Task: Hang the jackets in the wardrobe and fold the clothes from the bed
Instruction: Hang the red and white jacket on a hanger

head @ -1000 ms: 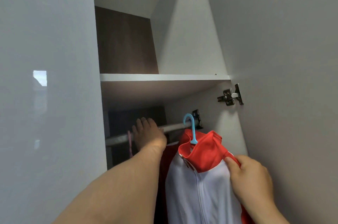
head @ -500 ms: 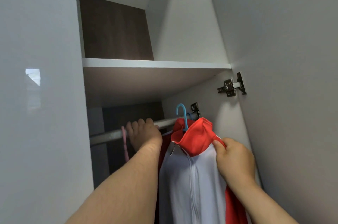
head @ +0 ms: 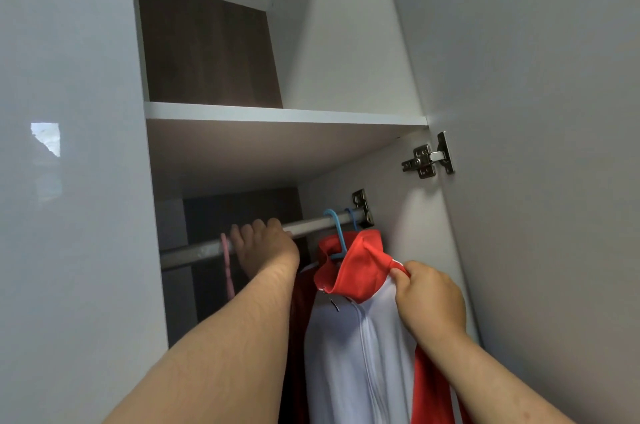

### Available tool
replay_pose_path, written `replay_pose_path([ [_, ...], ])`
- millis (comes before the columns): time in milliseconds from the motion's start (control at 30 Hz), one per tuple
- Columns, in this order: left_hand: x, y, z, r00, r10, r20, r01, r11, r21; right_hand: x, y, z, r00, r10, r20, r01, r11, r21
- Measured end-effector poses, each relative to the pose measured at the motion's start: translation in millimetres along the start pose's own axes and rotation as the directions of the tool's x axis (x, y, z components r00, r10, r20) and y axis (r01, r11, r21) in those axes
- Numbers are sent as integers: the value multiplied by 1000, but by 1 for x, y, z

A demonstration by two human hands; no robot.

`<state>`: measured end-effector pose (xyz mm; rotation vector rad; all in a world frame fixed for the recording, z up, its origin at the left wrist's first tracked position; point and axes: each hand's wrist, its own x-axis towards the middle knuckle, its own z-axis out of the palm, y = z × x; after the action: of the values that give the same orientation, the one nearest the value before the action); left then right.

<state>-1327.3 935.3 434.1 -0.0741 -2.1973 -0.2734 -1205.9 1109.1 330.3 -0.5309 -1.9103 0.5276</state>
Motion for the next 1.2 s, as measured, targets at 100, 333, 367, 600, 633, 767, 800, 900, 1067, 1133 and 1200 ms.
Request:
replay_pose_path([
  [100, 0, 0, 0, 1000, -2, 5, 2, 1000, 7, -5, 0, 3, 1000, -21, 1, 21, 1000, -17],
  [333, 4, 0, 2, 1000, 3, 17, -3, 1000, 17, -24, 19, 6, 999, -21, 27, 21, 1000, 2],
  [367, 4, 0, 2, 1000, 3, 18, -3, 1000, 15, -25, 19, 7, 999, -21, 42, 22, 1000, -1],
  [600, 6, 0, 7, 1000, 11, -4, -11, 999, 30, -26, 15, 12, 996, -7, 88, 4, 1000, 31],
  [633, 6, 0, 8, 1000, 10, -10, -9, 1000, 29, -25, 17, 12, 996, -6, 88, 3, 999, 36],
  [767, 5, -1, 9, 1000, 19, -19, -19, 999, 34, -24, 21, 10, 996, 8, 91, -14, 998, 62],
  [800, 5, -1, 8, 1000, 21, -17, -20, 999, 43, -24, 21, 9, 995, 11, 96, -18, 997, 73],
  [900, 2, 1, 7, 999, 25, -21, -23, 997, 67, -28, 23, 6, 994, 13, 112, -26, 993, 116],
  [1067, -10, 4, 5, 1000, 31, 4, -32, 997, 67, -48, 28, -4, 993, 11, 114, -40, 965, 260],
  [1133, -22, 10, -2, 999, 11, 52, -10, 1000, -11, -58, 29, -8, 993, 15, 118, -48, 958, 284],
  [1200, -46, 22, -8, 990, -2, 141, 29, 982, -188, -68, 30, -13, 989, 35, 142, -75, 955, 288],
])
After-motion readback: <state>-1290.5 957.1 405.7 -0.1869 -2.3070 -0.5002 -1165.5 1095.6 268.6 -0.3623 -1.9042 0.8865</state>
